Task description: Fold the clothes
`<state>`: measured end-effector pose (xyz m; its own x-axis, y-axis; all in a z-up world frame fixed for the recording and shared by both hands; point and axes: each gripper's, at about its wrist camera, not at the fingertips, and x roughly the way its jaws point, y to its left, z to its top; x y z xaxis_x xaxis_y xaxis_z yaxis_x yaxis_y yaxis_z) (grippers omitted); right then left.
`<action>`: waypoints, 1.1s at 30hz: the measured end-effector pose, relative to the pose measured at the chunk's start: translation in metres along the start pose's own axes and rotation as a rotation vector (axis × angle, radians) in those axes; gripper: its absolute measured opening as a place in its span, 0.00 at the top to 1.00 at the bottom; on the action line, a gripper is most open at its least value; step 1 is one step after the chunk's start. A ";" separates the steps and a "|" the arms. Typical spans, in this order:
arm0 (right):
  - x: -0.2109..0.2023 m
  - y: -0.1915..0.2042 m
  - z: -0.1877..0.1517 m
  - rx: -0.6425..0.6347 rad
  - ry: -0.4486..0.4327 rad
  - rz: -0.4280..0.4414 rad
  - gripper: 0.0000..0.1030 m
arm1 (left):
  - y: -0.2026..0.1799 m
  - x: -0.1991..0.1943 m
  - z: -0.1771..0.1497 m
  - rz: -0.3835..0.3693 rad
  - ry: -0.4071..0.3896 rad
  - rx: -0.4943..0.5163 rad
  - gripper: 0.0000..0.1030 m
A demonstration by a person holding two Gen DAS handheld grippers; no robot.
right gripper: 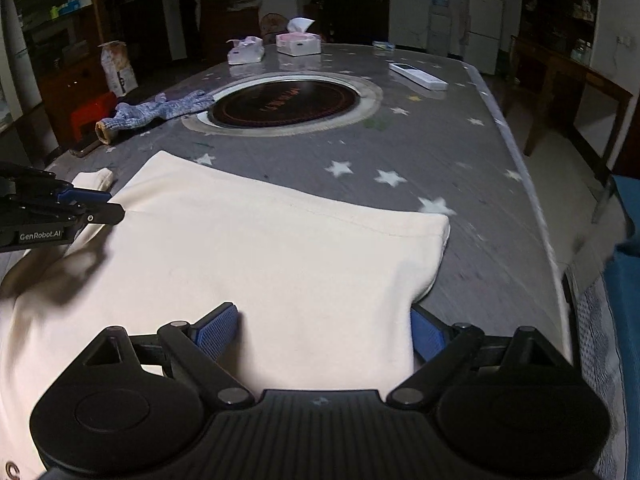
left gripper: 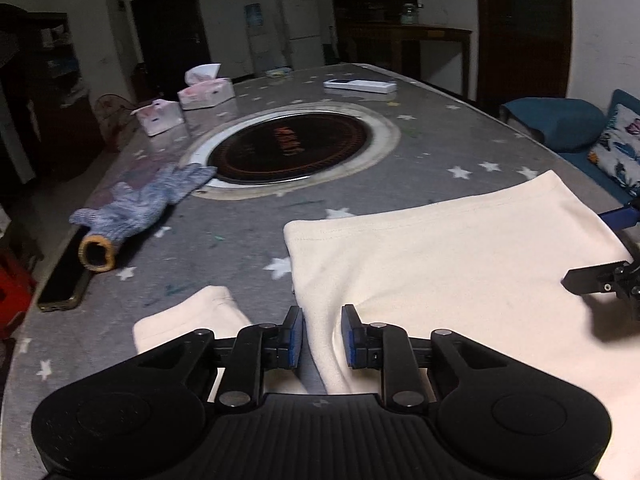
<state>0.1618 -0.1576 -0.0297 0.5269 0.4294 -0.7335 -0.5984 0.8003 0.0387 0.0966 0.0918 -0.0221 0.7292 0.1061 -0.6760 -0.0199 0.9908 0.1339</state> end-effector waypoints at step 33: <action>0.020 0.053 0.048 -0.152 0.005 0.067 0.00 | 0.085 0.002 -0.005 0.186 0.007 -0.059 0.55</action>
<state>0.1697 -0.0860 -0.0096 0.4801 0.4770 -0.7362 -0.7167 0.6972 -0.0156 0.0936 0.1764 -0.0158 0.7045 0.2882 -0.6485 -0.1942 0.9572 0.2144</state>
